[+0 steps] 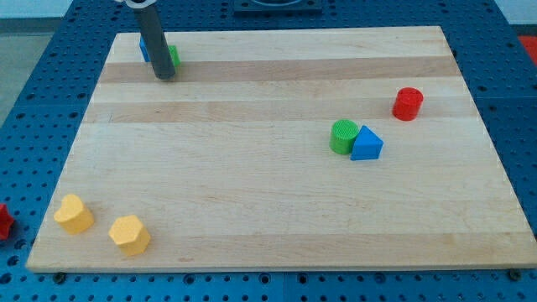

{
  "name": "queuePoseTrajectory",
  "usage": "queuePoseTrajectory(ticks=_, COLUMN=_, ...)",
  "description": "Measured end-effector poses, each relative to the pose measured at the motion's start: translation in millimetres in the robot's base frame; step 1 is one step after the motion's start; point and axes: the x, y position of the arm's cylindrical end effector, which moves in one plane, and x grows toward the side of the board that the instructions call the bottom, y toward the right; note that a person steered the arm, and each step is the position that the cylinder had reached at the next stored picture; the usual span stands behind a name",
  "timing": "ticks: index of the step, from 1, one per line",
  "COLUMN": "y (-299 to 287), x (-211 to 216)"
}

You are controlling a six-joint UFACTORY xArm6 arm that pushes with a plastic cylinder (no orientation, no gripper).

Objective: Slide the green circle into the green star

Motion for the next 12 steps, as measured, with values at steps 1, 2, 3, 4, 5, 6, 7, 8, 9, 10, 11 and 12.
queuePoseTrajectory(ticks=1, y=0.0, x=0.0)
queuePoseTrajectory(ticks=2, y=56.9, x=14.9)
queuePoseTrajectory(ticks=3, y=118.1, x=23.5)
queuePoseTrajectory(ticks=4, y=195.3, x=20.0)
queuePoseTrajectory(ticks=5, y=335.7, x=36.6)
queuePoseTrajectory(ticks=6, y=447.4, x=11.8)
queuePoseTrajectory(ticks=7, y=529.8, x=12.9)
queuePoseTrajectory(ticks=8, y=504.6, x=102.2)
queuePoseTrajectory(ticks=9, y=440.4, x=148.3)
queuePoseTrajectory(ticks=10, y=413.0, x=122.9)
queuePoseTrajectory(ticks=11, y=406.8, x=145.0)
queuePoseTrajectory(ticks=12, y=307.8, x=156.7)
